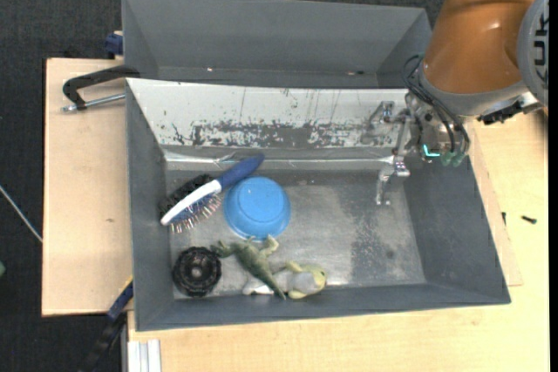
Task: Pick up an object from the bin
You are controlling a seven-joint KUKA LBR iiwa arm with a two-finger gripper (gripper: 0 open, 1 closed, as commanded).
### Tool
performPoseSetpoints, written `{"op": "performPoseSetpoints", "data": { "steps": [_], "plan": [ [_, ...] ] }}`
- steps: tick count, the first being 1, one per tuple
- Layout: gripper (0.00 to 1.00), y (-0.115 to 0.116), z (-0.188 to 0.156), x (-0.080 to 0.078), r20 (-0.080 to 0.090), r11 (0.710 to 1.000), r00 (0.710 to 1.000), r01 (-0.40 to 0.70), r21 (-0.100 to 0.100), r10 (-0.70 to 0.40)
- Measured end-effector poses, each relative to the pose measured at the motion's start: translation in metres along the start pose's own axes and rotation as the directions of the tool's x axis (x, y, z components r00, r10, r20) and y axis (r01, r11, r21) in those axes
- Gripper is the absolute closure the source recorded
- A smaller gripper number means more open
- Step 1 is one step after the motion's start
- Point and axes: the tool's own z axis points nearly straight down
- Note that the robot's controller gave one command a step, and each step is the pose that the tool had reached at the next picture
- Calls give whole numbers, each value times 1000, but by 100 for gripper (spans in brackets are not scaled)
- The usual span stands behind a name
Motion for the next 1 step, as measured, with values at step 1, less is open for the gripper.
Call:
{"op": "performPoseSetpoints", "data": {
  "steps": [1],
  "plan": [
    [0, 66, 134, 39, -2, 1000, 1000, -2, -2, 2]
  ]
}}
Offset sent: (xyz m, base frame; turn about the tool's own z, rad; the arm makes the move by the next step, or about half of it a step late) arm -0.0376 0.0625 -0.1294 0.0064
